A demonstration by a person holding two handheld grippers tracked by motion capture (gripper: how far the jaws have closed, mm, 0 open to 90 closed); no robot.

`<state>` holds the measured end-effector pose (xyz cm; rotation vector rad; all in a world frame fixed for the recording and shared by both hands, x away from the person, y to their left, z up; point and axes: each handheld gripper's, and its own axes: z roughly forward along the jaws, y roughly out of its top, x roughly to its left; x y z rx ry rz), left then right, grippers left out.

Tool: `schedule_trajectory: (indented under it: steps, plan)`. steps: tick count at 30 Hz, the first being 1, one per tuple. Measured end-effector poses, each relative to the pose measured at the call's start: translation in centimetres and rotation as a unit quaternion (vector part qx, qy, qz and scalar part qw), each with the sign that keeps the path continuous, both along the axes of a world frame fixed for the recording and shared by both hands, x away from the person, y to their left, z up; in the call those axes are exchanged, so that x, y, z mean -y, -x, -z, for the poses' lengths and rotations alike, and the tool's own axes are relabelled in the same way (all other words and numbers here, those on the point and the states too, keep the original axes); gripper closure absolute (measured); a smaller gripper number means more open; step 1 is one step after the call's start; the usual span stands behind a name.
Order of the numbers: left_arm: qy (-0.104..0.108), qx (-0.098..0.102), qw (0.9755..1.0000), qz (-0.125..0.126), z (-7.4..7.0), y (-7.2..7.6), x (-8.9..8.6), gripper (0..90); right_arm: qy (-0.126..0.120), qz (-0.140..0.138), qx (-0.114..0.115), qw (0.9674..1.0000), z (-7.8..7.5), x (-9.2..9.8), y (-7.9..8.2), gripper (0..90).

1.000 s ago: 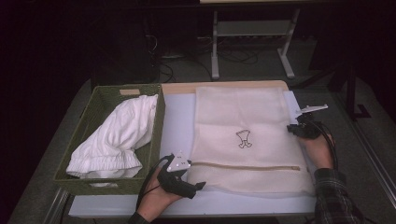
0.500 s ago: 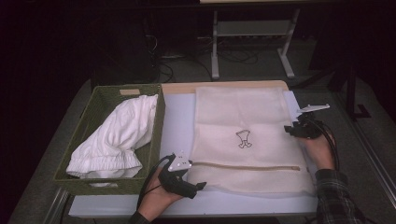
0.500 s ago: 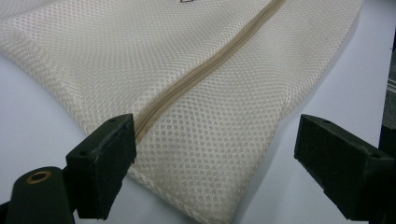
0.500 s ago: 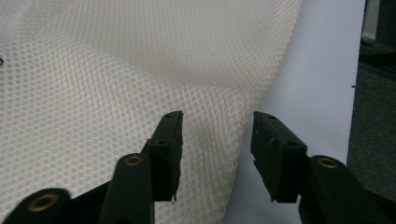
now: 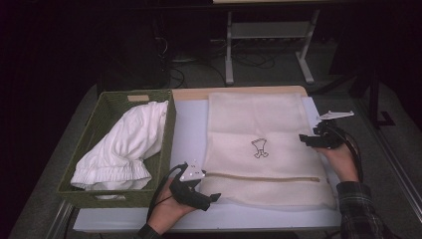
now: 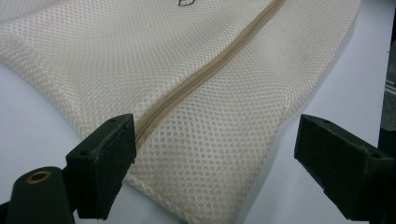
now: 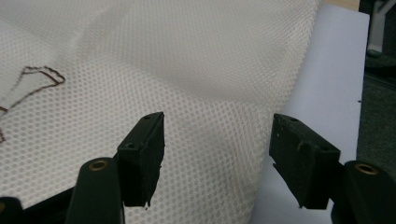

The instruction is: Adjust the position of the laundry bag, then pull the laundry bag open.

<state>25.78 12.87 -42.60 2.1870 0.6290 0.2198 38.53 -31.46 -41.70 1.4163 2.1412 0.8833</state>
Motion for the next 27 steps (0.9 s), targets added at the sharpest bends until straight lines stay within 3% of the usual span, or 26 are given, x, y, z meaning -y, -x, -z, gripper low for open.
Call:
schedule_trajectory:
  steps: [4,13,17,22,27]
  plan:
    - [0.0,0.0,1.0,0.0,0.0,0.0,0.0,12.1,-0.008,-0.005,0.004,0.9999,-0.5,-0.2,0.5,33.7]
    - [0.0,0.0,1.0,0.0,0.0,0.1,-0.1,12.1,-0.002,-0.019,0.005,0.9998,-0.8,-0.5,2.1,32.1]
    - [0.001,0.0,1.0,-0.001,0.0,0.1,-0.1,12.1,-0.008,-0.019,0.0,0.9998,-0.7,-0.1,2.8,30.9]
    - [0.0,-0.001,1.0,0.0,0.0,0.0,-0.1,12.1,-0.034,-0.018,0.004,0.9993,-0.8,0.4,3.7,30.7]
    - [0.0,-0.001,1.0,-0.002,0.0,0.1,-0.1,12.1,-0.033,-0.023,-0.006,0.9992,-0.5,0.6,4.4,30.3]
